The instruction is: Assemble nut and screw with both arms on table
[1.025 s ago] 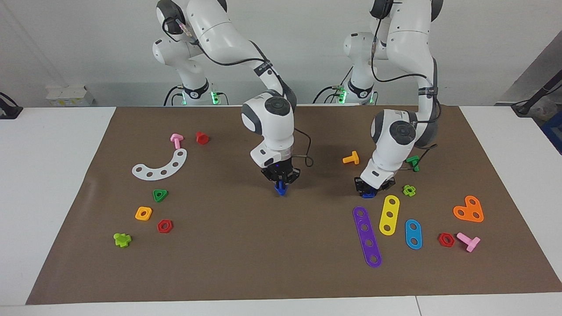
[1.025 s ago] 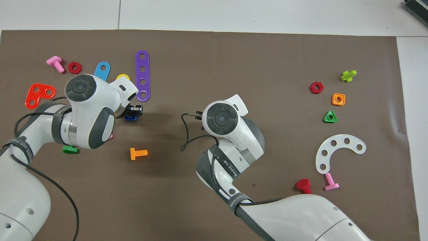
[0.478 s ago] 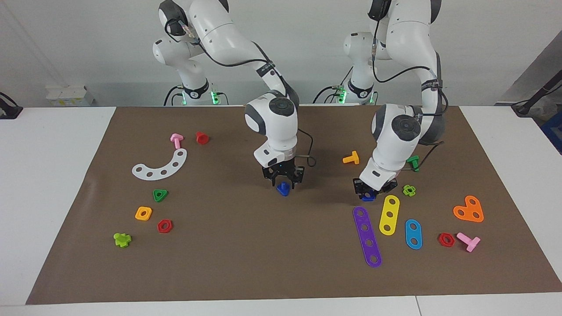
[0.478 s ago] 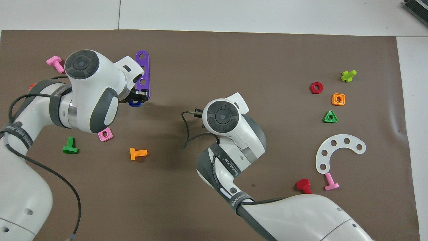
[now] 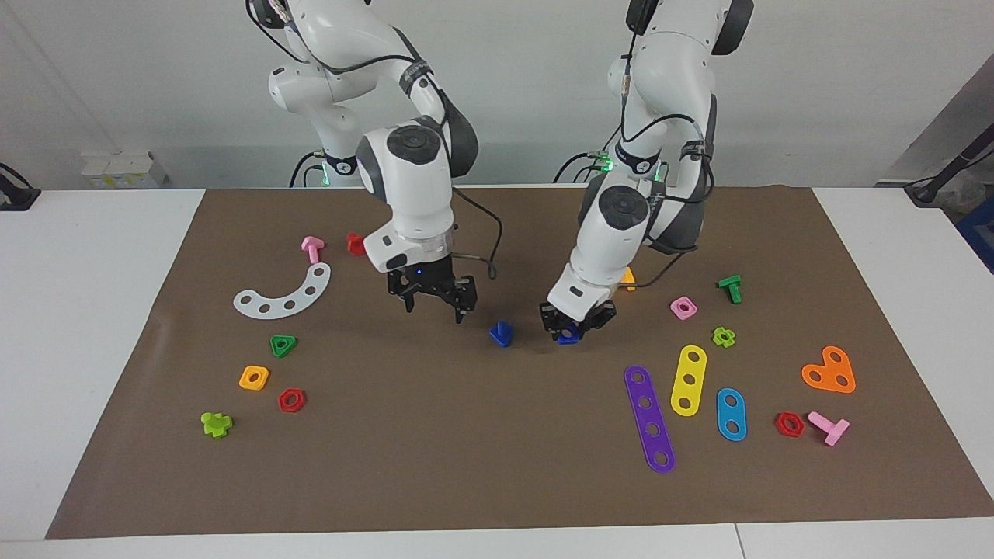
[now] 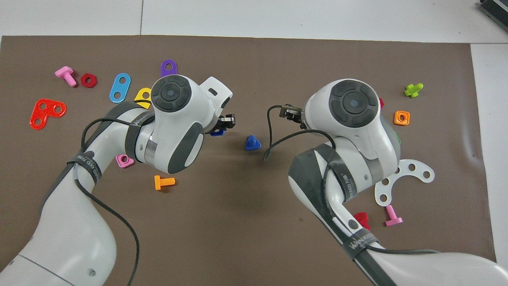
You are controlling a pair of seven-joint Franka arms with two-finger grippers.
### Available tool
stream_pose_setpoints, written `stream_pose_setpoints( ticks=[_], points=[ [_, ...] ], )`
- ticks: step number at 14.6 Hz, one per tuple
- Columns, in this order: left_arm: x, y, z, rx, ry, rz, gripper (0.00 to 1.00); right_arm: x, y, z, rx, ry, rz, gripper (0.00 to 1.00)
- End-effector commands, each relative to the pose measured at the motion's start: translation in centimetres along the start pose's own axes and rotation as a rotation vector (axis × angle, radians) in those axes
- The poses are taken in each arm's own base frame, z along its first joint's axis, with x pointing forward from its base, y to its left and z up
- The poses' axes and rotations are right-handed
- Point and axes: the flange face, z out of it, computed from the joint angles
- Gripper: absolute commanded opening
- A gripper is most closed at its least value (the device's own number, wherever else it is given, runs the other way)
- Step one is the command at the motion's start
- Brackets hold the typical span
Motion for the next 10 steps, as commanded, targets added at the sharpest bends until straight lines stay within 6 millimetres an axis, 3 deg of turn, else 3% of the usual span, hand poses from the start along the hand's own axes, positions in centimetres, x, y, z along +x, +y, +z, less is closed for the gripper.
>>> stream_pose_setpoints(
  ticks=[1, 6, 10],
  points=[
    [-1.5, 5.3, 0.5, -0.026, 0.005, -0.031, 0.0, 0.6, 6.0, -2.5, 0.013, -0.001, -0.048, 1.0],
    [-4.5, 9.3, 1.9, -0.03, 0.01, 0.019, 0.0, 4.0, 16.9, -6.8, 0.046, -0.076, -0.155, 1.0],
    [-4.5, 9.3, 2.1, -0.027, 0.01, 0.02, 0.0, 6.2, 21.2, -10.9, 0.042, -0.063, -0.195, 1.0]
  ],
)
